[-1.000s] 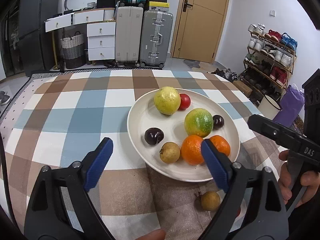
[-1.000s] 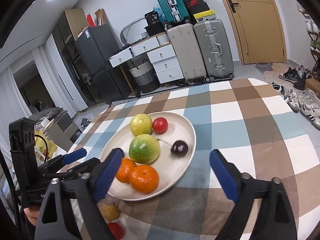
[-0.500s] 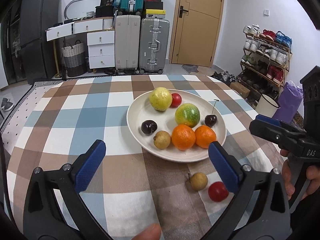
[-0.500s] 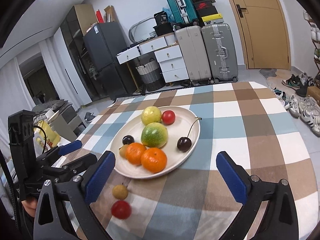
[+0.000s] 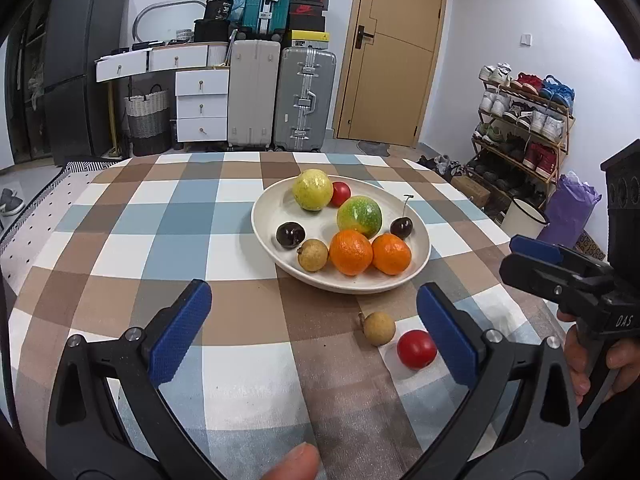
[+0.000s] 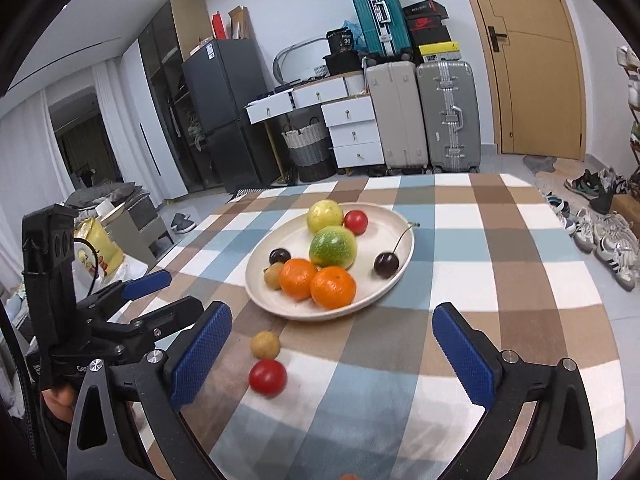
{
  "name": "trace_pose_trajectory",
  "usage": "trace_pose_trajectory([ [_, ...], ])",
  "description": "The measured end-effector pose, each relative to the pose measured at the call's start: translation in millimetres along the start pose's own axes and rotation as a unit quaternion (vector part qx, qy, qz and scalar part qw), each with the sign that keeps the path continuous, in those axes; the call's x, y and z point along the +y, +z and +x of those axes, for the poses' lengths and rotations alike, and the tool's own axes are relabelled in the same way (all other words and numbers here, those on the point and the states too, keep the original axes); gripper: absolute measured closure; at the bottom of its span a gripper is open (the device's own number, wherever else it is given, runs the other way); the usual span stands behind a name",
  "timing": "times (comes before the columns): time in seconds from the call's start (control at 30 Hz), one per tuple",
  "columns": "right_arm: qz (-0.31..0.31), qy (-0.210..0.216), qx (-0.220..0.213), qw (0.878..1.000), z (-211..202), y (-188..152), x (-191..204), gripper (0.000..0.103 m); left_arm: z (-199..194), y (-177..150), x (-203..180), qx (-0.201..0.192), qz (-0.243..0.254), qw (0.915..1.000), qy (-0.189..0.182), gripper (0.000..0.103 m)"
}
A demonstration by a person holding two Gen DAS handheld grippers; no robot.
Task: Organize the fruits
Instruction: 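Move both open grippers back toward the loose red tomato and brown fruit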
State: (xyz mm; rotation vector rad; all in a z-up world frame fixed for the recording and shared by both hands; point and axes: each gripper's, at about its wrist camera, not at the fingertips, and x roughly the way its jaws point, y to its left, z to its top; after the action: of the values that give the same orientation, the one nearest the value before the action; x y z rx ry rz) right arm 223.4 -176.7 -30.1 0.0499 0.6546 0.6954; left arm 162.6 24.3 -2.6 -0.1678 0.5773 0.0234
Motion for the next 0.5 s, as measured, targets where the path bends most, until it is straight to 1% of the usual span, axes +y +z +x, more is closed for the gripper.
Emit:
trace_pose_trajectory([
  [0.07, 0.003, 0.002, 0.012, 1.000, 0, -3, 1, 0.001, -4, -3, -1, -0.003, 0.005, 1.0000, 0.003, 0.001],
  [0.17, -0.008, -0.011, 0.032, 0.999, 2, -9, 4, 0.003, -8, -5, -4, -0.017, 0.011, 0.9998, 0.006, 0.001],
  [0.3, -0.022, -0.023, 0.066, 0.997, 12, -19, 11, 0.012, -11, -7, -10, -0.024, 0.033, 0.9990, 0.016, 0.001],
  [0.37, -0.031, -0.024, 0.083, 0.996, 20, -24, 14, 0.014, -9, -7, -10, -0.019, 0.039, 0.9989, 0.018, 0.001],
  [0.43, -0.041, -0.020, 0.099, 0.994, 26, -29, 20, 0.017, -9, -8, -8, -0.015, 0.038, 0.9991, 0.015, 0.001],
  [0.47, -0.046, -0.016, 0.105, 0.993, 29, -31, 22, 0.021, -9, -8, -6, -0.013, 0.035, 0.9992, 0.016, 0.001],
  [0.5, -0.052, -0.012, 0.113, 0.992, 33, -33, 24, 0.023, -8, -8, -4, -0.010, 0.032, 0.9993, 0.016, 0.001],
])
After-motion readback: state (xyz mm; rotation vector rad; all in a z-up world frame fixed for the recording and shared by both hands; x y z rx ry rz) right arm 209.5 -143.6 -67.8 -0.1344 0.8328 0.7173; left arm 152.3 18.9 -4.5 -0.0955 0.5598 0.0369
